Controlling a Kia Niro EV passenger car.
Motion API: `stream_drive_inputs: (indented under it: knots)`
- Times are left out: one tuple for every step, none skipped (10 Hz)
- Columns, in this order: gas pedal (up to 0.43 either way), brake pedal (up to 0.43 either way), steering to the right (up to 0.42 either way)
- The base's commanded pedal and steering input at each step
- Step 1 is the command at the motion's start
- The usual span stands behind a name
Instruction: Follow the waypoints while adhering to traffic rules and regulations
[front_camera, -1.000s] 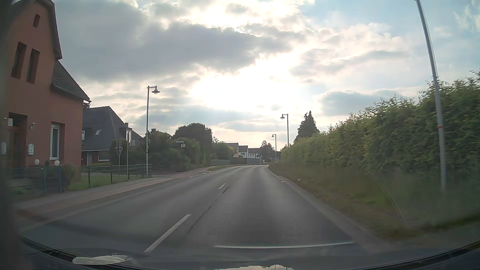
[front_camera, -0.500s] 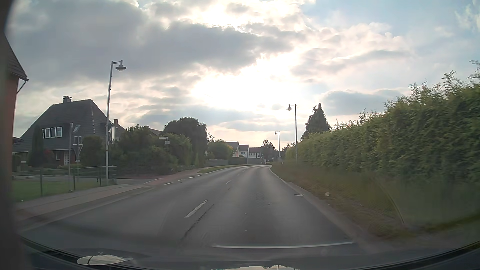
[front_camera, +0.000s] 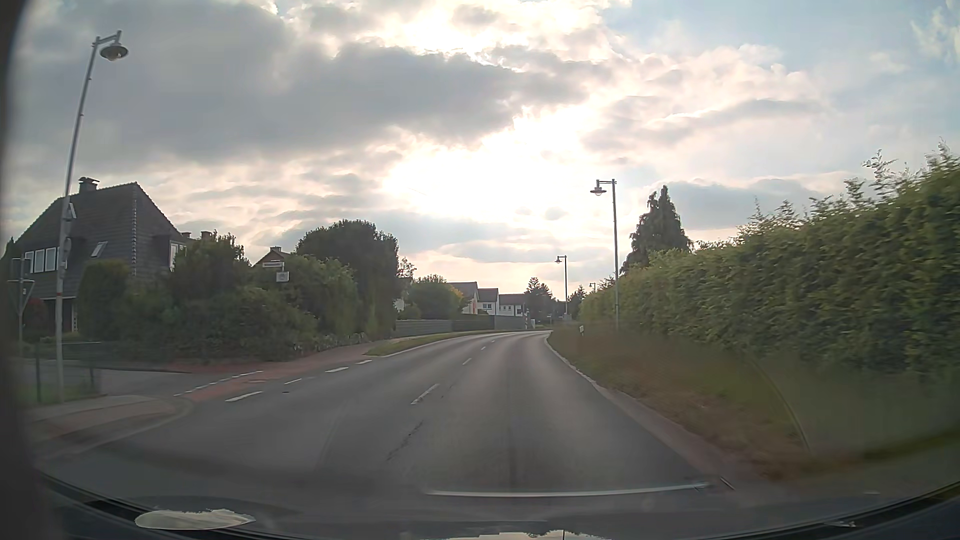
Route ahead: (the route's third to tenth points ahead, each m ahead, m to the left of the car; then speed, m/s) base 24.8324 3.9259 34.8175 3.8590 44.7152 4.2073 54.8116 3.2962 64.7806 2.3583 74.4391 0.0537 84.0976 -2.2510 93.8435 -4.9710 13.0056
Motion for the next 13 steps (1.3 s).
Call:
stream_drive_inputs:
  knots:
    - [0.157, 0.0, -0.002]
    - [0.157, 0.0, -0.002]
    - [0.157, 0.0, -0.002]
    - [0.157, 0.0, -0.002]
    - [0.157, 0.0, -0.002]
    - [0.157, 0.0, -0.001]
    - [0.157, 0.0, -0.002]
    - [0.157, 0.0, -0.001]
    - [0.157, 0.0, -0.001]
    - [0.15, 0.0, -0.001]
    - [0.15, 0.0, -0.001]
    - [0.138, 0.0, -0.001]
    - [0.13, 0.0, -0.001]
